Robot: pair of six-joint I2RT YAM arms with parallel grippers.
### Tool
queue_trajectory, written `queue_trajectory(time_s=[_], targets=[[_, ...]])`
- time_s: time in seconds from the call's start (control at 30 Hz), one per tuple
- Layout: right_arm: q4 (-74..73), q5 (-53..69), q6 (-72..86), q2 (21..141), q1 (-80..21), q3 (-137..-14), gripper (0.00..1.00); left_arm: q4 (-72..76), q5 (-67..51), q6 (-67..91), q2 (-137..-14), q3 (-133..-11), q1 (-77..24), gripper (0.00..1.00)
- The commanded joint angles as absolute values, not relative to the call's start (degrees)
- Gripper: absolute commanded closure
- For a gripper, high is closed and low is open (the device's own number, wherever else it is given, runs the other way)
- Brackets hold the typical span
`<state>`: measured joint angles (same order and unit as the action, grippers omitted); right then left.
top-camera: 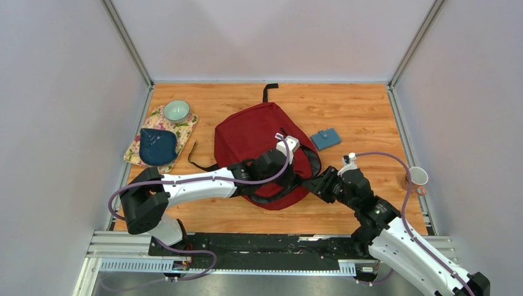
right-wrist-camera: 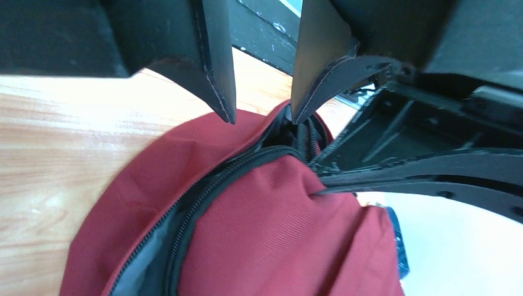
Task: Pack the student bag
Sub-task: Adjust the student bag at the center of the board.
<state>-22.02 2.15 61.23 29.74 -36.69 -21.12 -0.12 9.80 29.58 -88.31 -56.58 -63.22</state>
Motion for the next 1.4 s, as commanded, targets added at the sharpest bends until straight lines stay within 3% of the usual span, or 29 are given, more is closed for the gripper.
queue_trajectory(time_s=[0.0,0.4,0.6,0.67,0.77,0.87,0.9,1.0,1.3,1.37], targets=[[-19.3,5.8,60.8,34.0,-36.9,-20.7,0.59,0.3,11.2,30.5,-88.1,-58.9,-62.7,1.0],[-11.9,5.0,60.5,43.6,-36.8,-22.1,0.48,0.3,9.6,30.4,-88.1,-58.7,-62.6,1.0],[-10.4,4.5,60.6,45.3,-36.9,-21.3,0.48,0.2,8.9,30.2,-88.2,-58.8,-62.6,1.0],[-10.0,4.4,61.1,45.3,-36.8,-20.7,0.5,0.3,8.6,30.1,-88.2,-58.8,-62.6,1.0],[-10.7,4.1,60.6,45.2,-36.9,-20.6,0.6,0.3,8.4,30.0,-88.3,-58.9,-62.6,1.0],[-14.2,3.6,60.1,43.7,-36.9,-20.6,0.77,-1.2,8.0,29.8,-88.4,-58.5,-62.6,1.0],[-15.5,3.3,60.1,41.9,-36.9,-20.2,0.86,-1.2,7.7,29.8,-88.3,-58.4,-62.6,1.0],[-17.7,3.2,60.6,37.9,-36.8,-18.9,0.99,-1.3,6.5,29.7,-88.5,-57.9,-62.6,1.0],[-23.7,4.8,61.7,31.0,-36.9,-17.3,1.0,-4.1,0.8,29.4,-90.5,-58.4,-62.8,1.0],[-25.2,5.1,61.5,29.8,-36.9,-17.4,0.91,-5.6,-1.7,29.2,-92.1,-59.2,-63.2,1.0]])
